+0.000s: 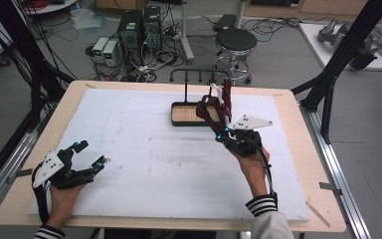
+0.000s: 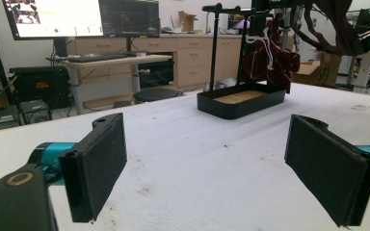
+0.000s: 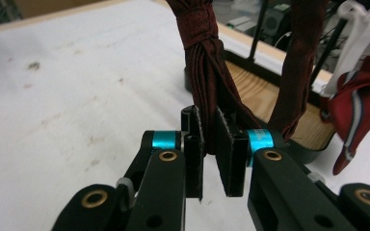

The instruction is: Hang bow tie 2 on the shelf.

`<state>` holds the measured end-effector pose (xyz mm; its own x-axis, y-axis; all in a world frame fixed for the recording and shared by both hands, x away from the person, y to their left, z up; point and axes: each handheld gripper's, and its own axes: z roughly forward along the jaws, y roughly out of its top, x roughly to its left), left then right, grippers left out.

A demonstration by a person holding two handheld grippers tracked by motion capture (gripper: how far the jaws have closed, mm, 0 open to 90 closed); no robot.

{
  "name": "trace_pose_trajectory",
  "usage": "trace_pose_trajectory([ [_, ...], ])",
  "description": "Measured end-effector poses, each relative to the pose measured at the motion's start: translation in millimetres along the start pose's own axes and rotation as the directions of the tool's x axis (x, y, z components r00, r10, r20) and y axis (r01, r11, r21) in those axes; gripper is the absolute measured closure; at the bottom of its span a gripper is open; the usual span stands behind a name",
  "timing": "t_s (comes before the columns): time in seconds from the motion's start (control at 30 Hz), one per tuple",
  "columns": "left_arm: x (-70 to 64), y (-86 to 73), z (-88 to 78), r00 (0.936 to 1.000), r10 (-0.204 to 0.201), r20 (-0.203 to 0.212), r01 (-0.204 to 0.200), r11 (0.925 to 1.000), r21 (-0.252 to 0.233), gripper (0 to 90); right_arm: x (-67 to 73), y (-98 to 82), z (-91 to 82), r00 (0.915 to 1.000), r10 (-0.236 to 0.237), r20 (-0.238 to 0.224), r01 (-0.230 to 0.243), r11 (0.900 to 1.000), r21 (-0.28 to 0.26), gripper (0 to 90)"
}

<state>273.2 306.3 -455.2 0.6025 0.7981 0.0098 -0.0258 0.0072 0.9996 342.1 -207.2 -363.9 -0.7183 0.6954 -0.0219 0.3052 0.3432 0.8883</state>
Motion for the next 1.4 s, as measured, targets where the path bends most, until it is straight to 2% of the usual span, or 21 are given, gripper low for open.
trace_pose_trajectory([
  [0.1, 0.0, 0.0, 0.0, 1.0, 0.0, 0.0, 0.0, 1.0, 0.0, 15.1, 1.2, 2.5, 1.2, 0.9997, 0.018, 0.015, -0.018, 1.0, -0.021, 82.6],
  [0.2, 0.0, 0.0, 0.0, 1.0, 0.0, 0.0, 0.0, 1.0, 0.0, 15.1, 1.3, 4.6, 3.8, 0.9987, 0.017, 0.048, -0.015, 0.999, -0.036, 82.6],
  [0.27, 0.0, 0.0, 0.0, 1.0, 0.0, 0.0, 0.0, 1.0, 0.0, 15.1, 1.8, 6.2, 5.2, 0.997, 0.032, 0.07, -0.028, 0.998, -0.055, 82.6],
  [0.33, 0.0, 0.0, 0.0, 1.0, -0.001, 0.001, 0.001, 1.0, 0.0, 15.1, 1.9, 8.7, 7.2, 0.9952, 0.025, 0.095, -0.018, 0.997, -0.072, 82.6],
  [0.53, 0.3, 0.0, 0.1, 1.0, -0.002, 0.001, 0.002, 1.0, -0.001, 15.1, 0.2, 12.5, 12.2, 0.9925, 0.038, 0.117, -0.028, 0.996, -0.085, 82.6],
  [0.73, 0.3, 0.0, 0.1, 1.0, -0.003, 0.001, 0.003, 1.0, -0.001, 15.1, -3.1, 16.7, 16.6, 0.9868, 0.086, 0.137, -0.069, 0.99, -0.123, 82.9],
  [1.0, 0.2, 0.0, 0.1, 1.0, -0.002, 0.001, 0.002, 1.0, -0.001, 15.1, -5.3, 27.7, 17.6, 0.9782, 0.113, 0.174, -0.082, 0.981, -0.178, 82.8],
  [1.4, 0.5, 0.0, 0.0, 1.0, -0.004, 0.001, 0.004, 1.0, -0.001, 15.1, -11.8, 38.0, 29.1, 0.966, 0.135, 0.22, -0.091, 0.976, -0.2, 82.8],
])
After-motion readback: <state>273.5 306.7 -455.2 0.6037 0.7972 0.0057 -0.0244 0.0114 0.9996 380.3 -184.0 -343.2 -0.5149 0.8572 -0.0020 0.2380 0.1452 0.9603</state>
